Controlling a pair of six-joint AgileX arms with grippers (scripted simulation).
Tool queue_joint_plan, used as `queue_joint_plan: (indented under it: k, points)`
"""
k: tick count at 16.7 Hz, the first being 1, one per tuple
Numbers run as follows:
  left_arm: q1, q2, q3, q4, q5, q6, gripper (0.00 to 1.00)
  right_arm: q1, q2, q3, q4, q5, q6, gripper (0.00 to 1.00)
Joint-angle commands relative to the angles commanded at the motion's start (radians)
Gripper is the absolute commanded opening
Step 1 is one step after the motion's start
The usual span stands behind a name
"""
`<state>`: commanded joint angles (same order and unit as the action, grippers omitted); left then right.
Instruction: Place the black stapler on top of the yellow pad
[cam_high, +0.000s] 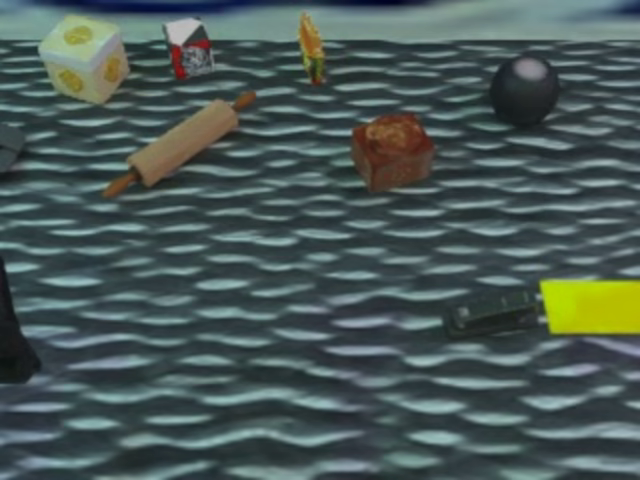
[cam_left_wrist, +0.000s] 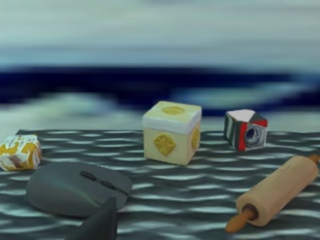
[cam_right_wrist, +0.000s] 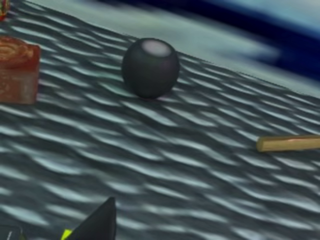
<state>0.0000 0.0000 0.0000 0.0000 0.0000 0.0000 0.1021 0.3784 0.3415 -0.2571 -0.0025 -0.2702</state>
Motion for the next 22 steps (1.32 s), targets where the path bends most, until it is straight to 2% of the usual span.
queue_joint_plan:
  k: [8,14,18,22]
  points:
    - [0.0,0.0,0.0,0.0,0.0,0.0,1.0,0.181,0.822,0.605,-0.484,0.002,-0.494,1.0]
    - [0.0,0.0,0.0,0.0,0.0,0.0,1.0,0.299,1.307,1.0,-0.79,0.002,-0.812,1.0]
    - [0.0,0.0,0.0,0.0,0.0,0.0,1.0,0.349,1.509,1.174,-0.911,0.001,-0.946,1.0]
    - [0.0,0.0,0.0,0.0,0.0,0.0,1.0,0.363,1.564,1.225,-0.944,0.001,-0.985,1.0]
